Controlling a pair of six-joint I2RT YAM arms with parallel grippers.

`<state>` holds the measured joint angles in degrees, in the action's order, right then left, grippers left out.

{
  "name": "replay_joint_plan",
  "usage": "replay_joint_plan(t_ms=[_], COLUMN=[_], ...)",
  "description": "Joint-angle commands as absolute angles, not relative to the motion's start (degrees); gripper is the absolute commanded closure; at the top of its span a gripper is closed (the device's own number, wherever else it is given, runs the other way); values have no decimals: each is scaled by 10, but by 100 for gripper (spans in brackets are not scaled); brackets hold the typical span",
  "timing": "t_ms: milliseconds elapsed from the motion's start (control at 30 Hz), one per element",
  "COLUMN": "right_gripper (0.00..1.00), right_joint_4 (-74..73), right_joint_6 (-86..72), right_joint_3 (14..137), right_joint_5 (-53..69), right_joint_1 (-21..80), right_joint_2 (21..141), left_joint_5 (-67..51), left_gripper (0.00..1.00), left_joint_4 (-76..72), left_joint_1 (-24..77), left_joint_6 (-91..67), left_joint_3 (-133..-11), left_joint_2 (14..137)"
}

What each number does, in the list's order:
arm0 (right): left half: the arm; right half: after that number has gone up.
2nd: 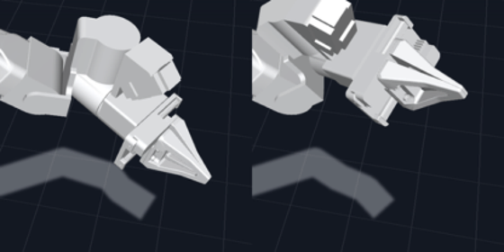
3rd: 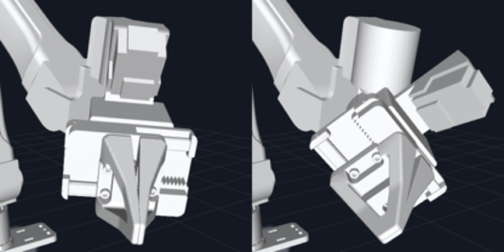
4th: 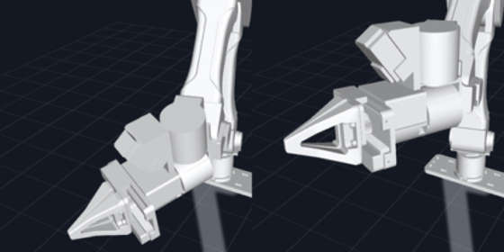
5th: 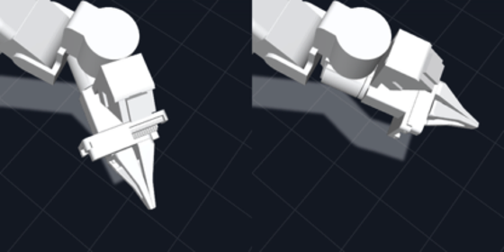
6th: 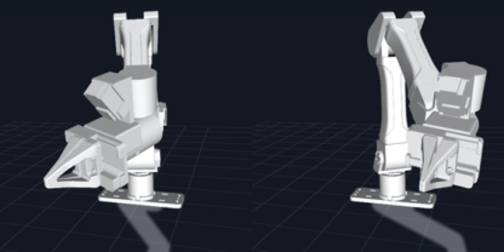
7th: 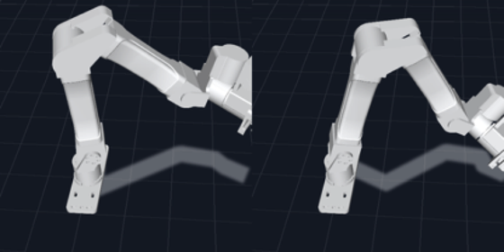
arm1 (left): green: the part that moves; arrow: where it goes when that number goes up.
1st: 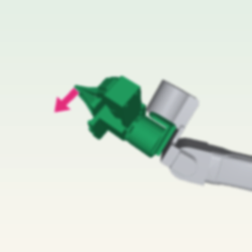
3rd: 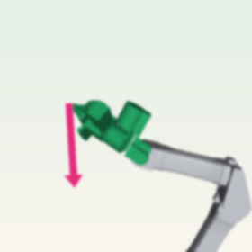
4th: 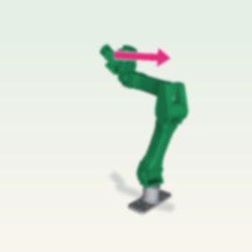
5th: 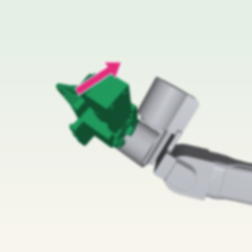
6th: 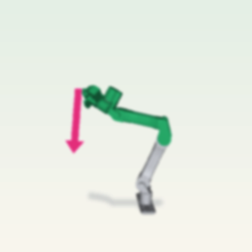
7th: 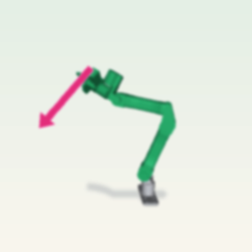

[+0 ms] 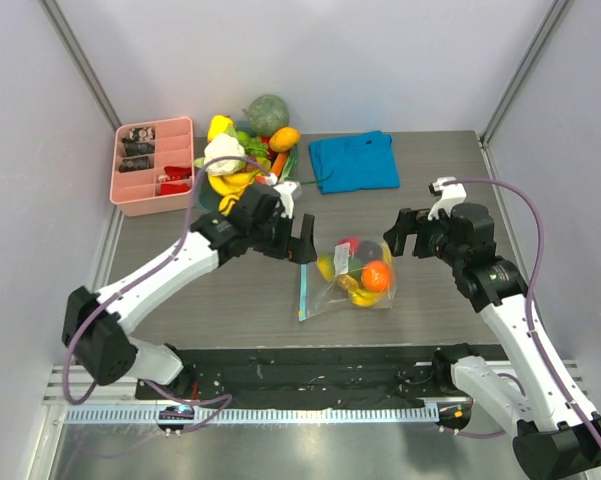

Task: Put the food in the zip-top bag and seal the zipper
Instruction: Place the zipper food storage bag at the center of the board, then reset both arms

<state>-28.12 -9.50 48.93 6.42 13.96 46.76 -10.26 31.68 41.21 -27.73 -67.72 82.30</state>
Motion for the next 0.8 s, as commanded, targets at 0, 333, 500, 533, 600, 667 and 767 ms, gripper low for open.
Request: replay_joint_plan(t_ms=[0, 333, 500, 533, 600, 667, 767], right_gripper=[0, 0, 0, 0, 0, 0, 0], right_joint_4=[-292, -307, -323, -327, -326, -316, -309], right_joint_6=[-68, -39, -38, -35, -25, -20, -15], right_joint_3=[549, 658, 672, 670, 660, 653, 663], right_joint_5=[106, 184, 218, 230, 230, 220, 210], right_joint_1=[130, 48, -16, -24, -31, -31, -32], right_joint_2=[472, 584, 678, 690, 705, 708, 714], left_joint_5=[-76, -246, -283, -270, -259, -249, -230], left_gripper=[0, 0, 0, 0, 0, 0, 0], left_joint_4=[378, 546, 564, 566, 564, 564, 577], left_joint_1=[376, 109, 10, 3, -22, -33, -39], left_joint_6=[-196, -117, -95, -90, -77, -57, -40], left_joint_3=[-764, -978, -923, -910, -878, -866, -866], left_joint_2=[759, 803, 783, 780, 762, 754, 758])
